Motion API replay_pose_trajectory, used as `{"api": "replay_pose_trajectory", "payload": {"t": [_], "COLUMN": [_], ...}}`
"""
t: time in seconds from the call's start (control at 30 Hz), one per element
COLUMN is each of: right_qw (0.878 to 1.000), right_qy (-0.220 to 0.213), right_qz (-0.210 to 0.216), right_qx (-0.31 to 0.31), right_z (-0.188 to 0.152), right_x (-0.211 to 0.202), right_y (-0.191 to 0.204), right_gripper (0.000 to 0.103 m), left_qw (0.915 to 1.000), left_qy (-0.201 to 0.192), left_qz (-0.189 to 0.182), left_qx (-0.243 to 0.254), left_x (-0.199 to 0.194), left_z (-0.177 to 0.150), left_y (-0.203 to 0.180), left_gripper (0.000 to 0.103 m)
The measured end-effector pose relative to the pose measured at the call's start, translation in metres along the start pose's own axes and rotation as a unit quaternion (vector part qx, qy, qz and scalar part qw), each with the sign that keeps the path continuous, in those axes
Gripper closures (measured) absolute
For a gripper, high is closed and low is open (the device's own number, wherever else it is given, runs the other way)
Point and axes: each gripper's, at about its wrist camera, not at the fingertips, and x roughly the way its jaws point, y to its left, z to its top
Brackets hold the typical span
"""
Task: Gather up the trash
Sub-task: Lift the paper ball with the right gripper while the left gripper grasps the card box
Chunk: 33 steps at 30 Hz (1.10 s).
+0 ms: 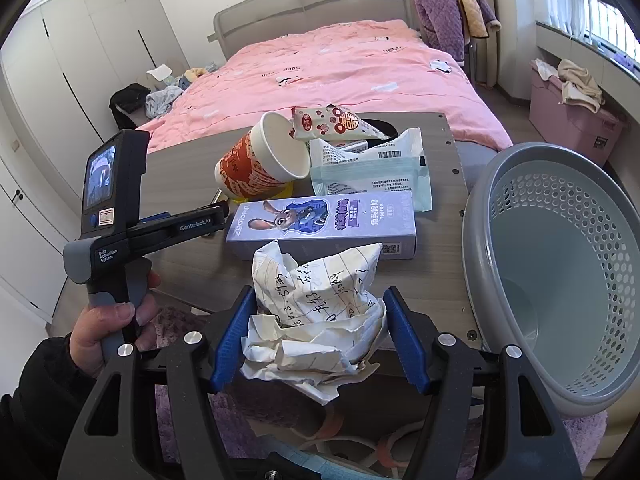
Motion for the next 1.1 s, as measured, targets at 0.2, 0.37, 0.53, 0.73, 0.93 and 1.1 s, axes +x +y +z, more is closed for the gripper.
{"api": "replay_pose_trajectory", "payload": {"t": [0.2,0.37,0.53,0.73,0.93,1.1], "right_qw": [1.000,1.000,1.000,1.000,1.000,0.999], "right_qy": [0.002,0.001,0.001,-0.001,-0.014,-0.031], "right_qz": [0.000,0.000,0.002,0.004,0.010,0.007], "right_qx": [0.005,0.008,0.010,0.013,0.015,0.021], "right_z": [0.000,0.001,0.001,0.001,0.003,0.002], "right_x": [0.001,0.001,0.000,-0.002,-0.011,-0.025], "right_y": [-0.004,-0.006,-0.006,-0.008,-0.011,-0.023], "right_gripper": [0.040,0.040,0.040,0.040,0.040,0.040], "left_qw": [0.9998,0.9994,0.9993,0.9990,0.9980,0.9959], "left_qy": [-0.007,-0.006,0.002,0.000,-0.017,-0.043], "left_qz": [0.003,-0.019,-0.037,-0.044,-0.057,-0.078], "left_qx": [0.020,0.027,0.011,-0.008,-0.019,-0.013], "left_x": [-0.001,-0.005,-0.010,-0.027,-0.064,-0.101], "left_z": [0.003,0.003,0.001,-0.008,-0.013,-0.012], "left_y": [-0.009,-0.012,-0.005,0.009,0.019,0.004], "left_gripper": [0.034,0.064,0.087,0.087,0.087,0.087]}}
